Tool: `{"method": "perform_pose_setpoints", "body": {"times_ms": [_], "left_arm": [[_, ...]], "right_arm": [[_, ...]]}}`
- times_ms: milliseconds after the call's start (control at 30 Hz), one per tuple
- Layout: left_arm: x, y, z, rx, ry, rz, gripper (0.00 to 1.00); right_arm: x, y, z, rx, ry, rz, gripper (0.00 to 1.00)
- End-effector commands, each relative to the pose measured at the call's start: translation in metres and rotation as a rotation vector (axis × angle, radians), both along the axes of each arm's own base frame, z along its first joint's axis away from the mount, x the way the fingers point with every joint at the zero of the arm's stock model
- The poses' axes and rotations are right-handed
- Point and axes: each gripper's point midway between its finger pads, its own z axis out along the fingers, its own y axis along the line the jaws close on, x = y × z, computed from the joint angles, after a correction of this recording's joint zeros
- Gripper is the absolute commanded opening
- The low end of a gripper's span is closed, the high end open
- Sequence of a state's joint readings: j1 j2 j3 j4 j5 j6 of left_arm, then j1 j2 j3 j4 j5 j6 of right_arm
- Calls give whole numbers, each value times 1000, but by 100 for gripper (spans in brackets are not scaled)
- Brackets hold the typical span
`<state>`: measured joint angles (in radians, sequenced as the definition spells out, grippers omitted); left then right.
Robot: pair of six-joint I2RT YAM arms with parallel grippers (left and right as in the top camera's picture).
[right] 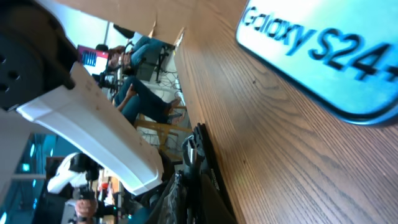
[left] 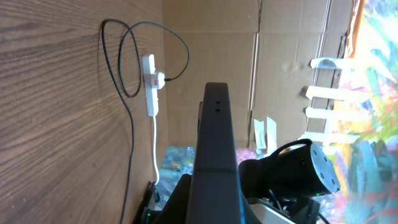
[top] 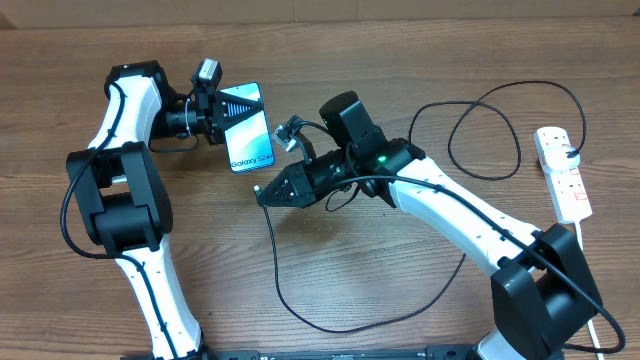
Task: Plug charger to phone and switch on socket
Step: 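Lift the cable plug with the right gripper toward the phone's bottom port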
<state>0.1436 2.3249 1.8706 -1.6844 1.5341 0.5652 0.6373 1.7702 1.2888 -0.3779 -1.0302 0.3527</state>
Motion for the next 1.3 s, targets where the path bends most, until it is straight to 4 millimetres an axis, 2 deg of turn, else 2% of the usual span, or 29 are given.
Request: {"method": "perform_pose_setpoints", "body": {"times_ms": [0,267,433,633,933,1267], "left_arm": [[2,-6,17,-46,47,9,4],[-1,-17,17,-46,50,-15,4],[-1,-17,17,-46,50,-15,4],[-1,-17,18,-48,63,-15,4],[0,-16,17,-48,66,-13,4],[0,-16,18,-48,65,-13,4]], "right_arm": [[6,0,-4,-27,22,-42,4],[15,1,-8,-58,55,-108,4],[20,3,-3,-41,54,-126,4],[29,1,-9,-79,91,-194,4],[29,2,-8,-76,98,-199,4],[40,-7,-7,-81,160,-250,4]]}}
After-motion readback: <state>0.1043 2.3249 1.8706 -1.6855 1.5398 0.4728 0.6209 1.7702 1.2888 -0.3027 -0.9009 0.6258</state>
